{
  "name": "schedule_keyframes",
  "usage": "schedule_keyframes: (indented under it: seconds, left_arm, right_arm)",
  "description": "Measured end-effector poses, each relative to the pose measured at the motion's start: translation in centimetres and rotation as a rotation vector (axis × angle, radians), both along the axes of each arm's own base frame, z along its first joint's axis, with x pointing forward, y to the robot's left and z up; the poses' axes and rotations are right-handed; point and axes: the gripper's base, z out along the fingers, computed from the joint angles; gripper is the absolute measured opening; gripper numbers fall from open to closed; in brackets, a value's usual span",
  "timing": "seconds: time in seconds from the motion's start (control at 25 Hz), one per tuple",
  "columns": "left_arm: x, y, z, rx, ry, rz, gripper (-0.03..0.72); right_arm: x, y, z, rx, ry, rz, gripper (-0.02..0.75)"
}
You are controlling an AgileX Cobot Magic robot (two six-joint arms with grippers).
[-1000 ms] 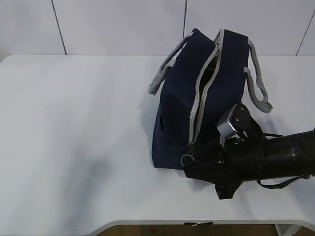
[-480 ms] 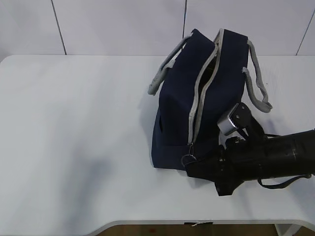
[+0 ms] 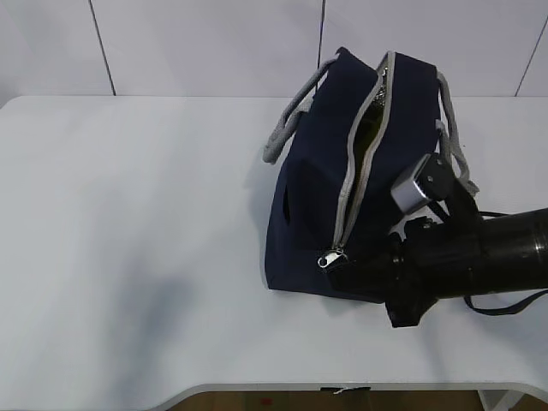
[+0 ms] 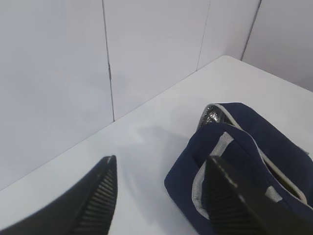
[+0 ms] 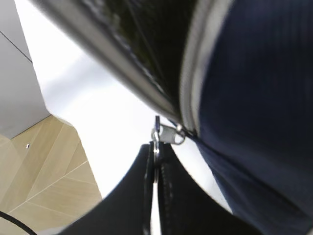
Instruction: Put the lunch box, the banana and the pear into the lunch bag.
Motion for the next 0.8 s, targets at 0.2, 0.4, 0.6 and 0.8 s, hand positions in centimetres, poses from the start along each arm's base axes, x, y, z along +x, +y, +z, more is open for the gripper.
schedule_keyframes:
  seconds: [0.2, 0.4, 0.6, 0.8]
  left_arm:
    - [0.0, 0.0, 0.0, 0.004, 0.001, -0.001, 0.425]
    - [0.2, 0.0, -0.6, 0.035, 0.022, -0.011, 0.425]
    - [1.3, -0.2, -2.3, 0.081, 0.069, -0.055, 0.425]
    - [1.4, -0.4, -3.2, 0.126, 0.085, -0.126, 0.425]
  right_arm:
    - [-0.3, 0.0, 1.1, 0.007, -0.019, 0.0, 0.006]
    - [-0.6, -0.1, 2.1, 0.014, -0.043, -0.002, 0.006]
    - [-1.0, -0.1, 3.5, 0.026, -0.08, -0.007, 0.006]
    - [-1.3, -0.2, 4.4, 0.031, -0.101, -0.022, 0.006]
